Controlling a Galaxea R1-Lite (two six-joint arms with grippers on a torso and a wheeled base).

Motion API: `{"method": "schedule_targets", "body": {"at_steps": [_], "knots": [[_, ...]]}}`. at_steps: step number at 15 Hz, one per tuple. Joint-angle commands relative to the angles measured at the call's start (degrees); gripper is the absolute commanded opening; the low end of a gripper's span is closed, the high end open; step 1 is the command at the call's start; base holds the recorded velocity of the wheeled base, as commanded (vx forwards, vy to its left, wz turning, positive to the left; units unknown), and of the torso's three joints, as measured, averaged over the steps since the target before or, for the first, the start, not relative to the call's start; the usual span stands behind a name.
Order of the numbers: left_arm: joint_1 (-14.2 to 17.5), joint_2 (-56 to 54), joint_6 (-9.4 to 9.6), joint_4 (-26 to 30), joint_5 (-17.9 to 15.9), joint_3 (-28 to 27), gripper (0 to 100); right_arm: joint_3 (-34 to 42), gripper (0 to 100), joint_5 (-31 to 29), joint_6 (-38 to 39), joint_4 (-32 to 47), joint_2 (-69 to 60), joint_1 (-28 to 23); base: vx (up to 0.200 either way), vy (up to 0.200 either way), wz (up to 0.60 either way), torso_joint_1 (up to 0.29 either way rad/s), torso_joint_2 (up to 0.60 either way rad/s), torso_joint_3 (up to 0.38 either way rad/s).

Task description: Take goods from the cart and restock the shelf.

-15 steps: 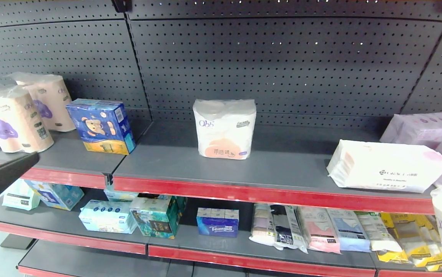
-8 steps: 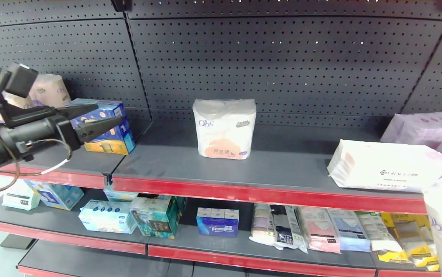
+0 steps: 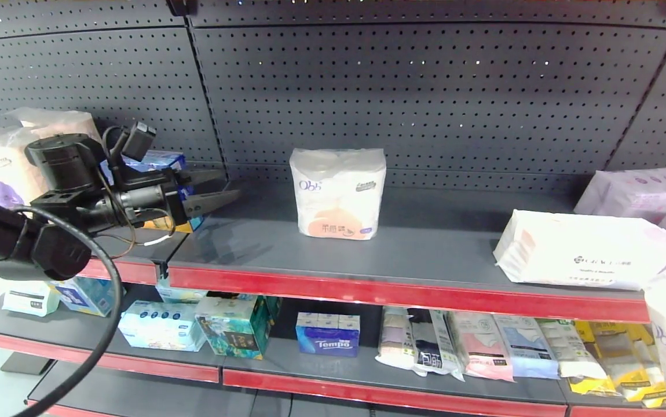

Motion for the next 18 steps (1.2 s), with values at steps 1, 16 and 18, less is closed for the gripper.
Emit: {"method": "schedule_targets", "body": {"at_steps": [1, 16, 18], "knots": [[-2.5, 2.9, -0.24, -0.7, 1.1, -2.4, 100, 0.0, 0, 0.0, -0.4, 0.0, -0.1, 0.0, 0.0, 0.0, 0.0, 0.0, 0.0, 0.0], [-7.7, 12.0, -1.55, 3.3, 0.4, -17.5, 100, 0.0, 0, 0.1, -1.0, 0.1, -1.9, 0.0, 0.0, 0.0, 0.0, 0.0, 0.0, 0.0], [-8.9, 12.5, -1.55, 6.6, 0.3, -19.2, 100, 0.2, 0, 0.0, -1.1, 0.1, -2.5, 0.0, 0.0, 0.0, 0.0, 0.0, 0.0, 0.0]]}}
